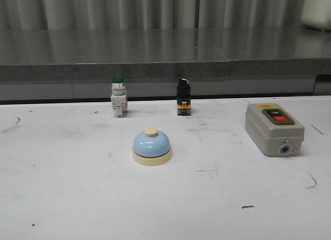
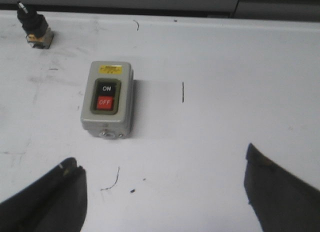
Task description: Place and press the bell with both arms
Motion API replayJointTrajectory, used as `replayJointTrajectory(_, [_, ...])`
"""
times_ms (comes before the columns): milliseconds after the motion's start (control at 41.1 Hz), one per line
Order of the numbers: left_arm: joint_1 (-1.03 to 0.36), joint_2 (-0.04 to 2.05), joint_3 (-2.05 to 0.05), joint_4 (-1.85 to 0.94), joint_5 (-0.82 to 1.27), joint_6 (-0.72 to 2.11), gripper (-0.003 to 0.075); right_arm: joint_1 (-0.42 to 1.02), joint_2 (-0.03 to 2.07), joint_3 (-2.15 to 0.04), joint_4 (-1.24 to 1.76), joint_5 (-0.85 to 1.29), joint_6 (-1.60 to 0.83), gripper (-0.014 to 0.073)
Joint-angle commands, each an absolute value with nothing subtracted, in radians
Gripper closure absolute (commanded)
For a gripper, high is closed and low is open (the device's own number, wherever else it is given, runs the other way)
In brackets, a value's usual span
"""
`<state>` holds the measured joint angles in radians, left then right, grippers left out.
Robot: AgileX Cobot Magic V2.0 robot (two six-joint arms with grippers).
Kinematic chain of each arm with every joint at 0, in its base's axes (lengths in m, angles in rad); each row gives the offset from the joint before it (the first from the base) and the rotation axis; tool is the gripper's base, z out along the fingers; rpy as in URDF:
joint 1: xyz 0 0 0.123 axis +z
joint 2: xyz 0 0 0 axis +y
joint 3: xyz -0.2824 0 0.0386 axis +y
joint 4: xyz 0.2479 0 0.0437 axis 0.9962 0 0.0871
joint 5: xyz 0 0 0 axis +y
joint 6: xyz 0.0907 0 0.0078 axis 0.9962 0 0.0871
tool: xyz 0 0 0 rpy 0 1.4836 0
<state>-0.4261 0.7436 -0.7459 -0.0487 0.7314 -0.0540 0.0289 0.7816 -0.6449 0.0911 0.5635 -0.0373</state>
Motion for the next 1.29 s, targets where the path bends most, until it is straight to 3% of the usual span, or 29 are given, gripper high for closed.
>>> replayJointTrajectory(0, [-0.422,0.738,-0.769,-0.060,0.664,-0.067,0.0185,0.051,0.788,-0.727,0.118,0.600,-0.084,-0.0059])
replayJointTrajectory(122, [-0.422,0.738,-0.769,-0.060,0.657,-0.067,0.0185,0.105,0.804,-0.806,0.122,0.680,-0.138,-0.0040])
replayJointTrajectory(194, [-0.422,0.738,-0.769,-0.060,0.657,-0.067,0.0185,0.149,0.820,-0.854,0.125,0.722,-0.139,0.0040])
replayJointTrajectory(389, [-0.422,0.738,-0.769,-0.060,0.657,-0.067,0.0185,0.301,0.890,-0.959,0.135,0.767,-0.141,0.0472])
replayJointTrajectory(486, [-0.422,0.738,-0.769,-0.060,0.657,-0.067,0.0185,0.383,0.949,-1.007,0.135,0.768,-0.141,0.0608])
replayJointTrajectory(559, [-0.422,0.738,-0.769,-0.060,0.657,-0.067,0.0185,0.438,1.004,-1.043,0.135,0.768,-0.141,0.0659])
replayJointTrajectory(875, [-0.422,0.738,-0.769,-0.060,0.657,-0.067,0.0185,0.613,1.309,-1.255,0.133,0.766,-0.143,0.0662])
replayJointTrajectory(1264, [-0.422,0.738,-0.769,-0.060,0.657,-0.067,0.0185,0.669,1.642,-1.509,0.108,0.768,-0.143,0.0662])
